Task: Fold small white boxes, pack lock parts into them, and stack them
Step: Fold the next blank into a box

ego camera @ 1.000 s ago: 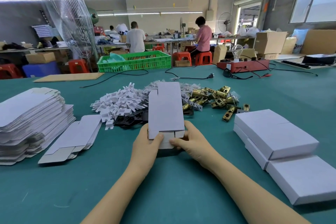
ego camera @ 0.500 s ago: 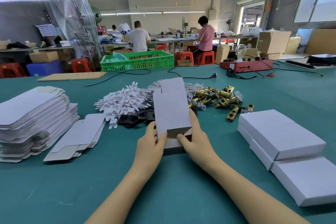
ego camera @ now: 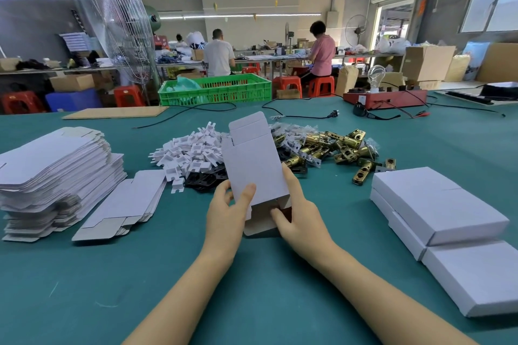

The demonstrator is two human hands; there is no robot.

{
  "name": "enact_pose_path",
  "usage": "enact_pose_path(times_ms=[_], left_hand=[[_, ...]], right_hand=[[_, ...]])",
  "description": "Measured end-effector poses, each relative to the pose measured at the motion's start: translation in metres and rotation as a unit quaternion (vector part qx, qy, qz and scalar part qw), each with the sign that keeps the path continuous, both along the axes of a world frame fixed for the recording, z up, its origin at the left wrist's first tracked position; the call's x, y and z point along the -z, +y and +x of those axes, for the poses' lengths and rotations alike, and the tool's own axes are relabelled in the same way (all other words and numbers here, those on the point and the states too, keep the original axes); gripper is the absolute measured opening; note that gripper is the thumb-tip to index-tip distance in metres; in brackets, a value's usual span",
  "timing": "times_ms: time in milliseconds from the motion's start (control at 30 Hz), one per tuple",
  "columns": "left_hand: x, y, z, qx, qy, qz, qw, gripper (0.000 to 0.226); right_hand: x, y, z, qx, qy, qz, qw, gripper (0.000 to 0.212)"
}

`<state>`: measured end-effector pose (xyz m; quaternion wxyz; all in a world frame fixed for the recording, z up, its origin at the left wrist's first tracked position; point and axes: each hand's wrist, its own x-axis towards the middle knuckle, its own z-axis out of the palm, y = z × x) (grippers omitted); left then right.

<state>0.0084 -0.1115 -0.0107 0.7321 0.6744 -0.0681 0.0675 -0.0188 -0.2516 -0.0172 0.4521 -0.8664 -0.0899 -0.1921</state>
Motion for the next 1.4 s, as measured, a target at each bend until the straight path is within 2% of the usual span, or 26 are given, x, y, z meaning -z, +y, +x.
enact_pose_path(times_ms=[167, 433, 567, 667, 800, 900, 1067, 1200, 1400], left_hand=[[-0.003, 0.000, -0.002, 0.017, 0.026, -0.030, 0.999, 0.020], [-0.006, -0.002, -0.004, 0.009, 0.019, 0.015, 1.000, 0.025], [-0.006, -0.002, -0.003, 0.013, 0.057, -0.002, 0.998, 0.026], [-0.007, 0.001, -0.002, 0.044, 0.062, -0.016, 0.997, 0.020], [-0.009, 0.004, -0.001, 0.106, 0.049, -0.059, 0.991, 0.028], [-0.009, 0.002, -0.002, 0.155, 0.029, -0.062, 0.986, 0.040], [-0.008, -0.002, -0.003, 0.172, -0.009, -0.040, 0.984, 0.039], [-0.009, 0.001, -0.003, 0.186, -0.015, -0.038, 0.982, 0.041], [-0.011, 0.002, -0.005, 0.193, -0.016, -0.026, 0.981, 0.044]], right_hand=[[0.000, 0.001, 0.001, 0.003, -0.010, -0.030, 1.000, 0.088], [-0.002, 0.001, -0.004, -0.001, 0.023, -0.064, 0.998, 0.085], [-0.002, 0.002, -0.005, -0.011, 0.009, -0.104, 0.994, 0.084], [-0.003, 0.001, -0.008, -0.048, 0.026, -0.022, 0.998, 0.077], [-0.013, 0.002, -0.007, -0.034, 0.054, 0.159, 0.985, 0.036], [-0.022, -0.001, -0.003, -0.003, 0.060, 0.208, 0.976, 0.058], [-0.039, -0.011, 0.003, -0.030, 0.055, 0.347, 0.936, 0.055], [-0.043, -0.016, 0.003, -0.062, 0.063, 0.368, 0.925, 0.041], [-0.047, -0.016, 0.000, -0.047, 0.048, 0.363, 0.929, 0.040]])
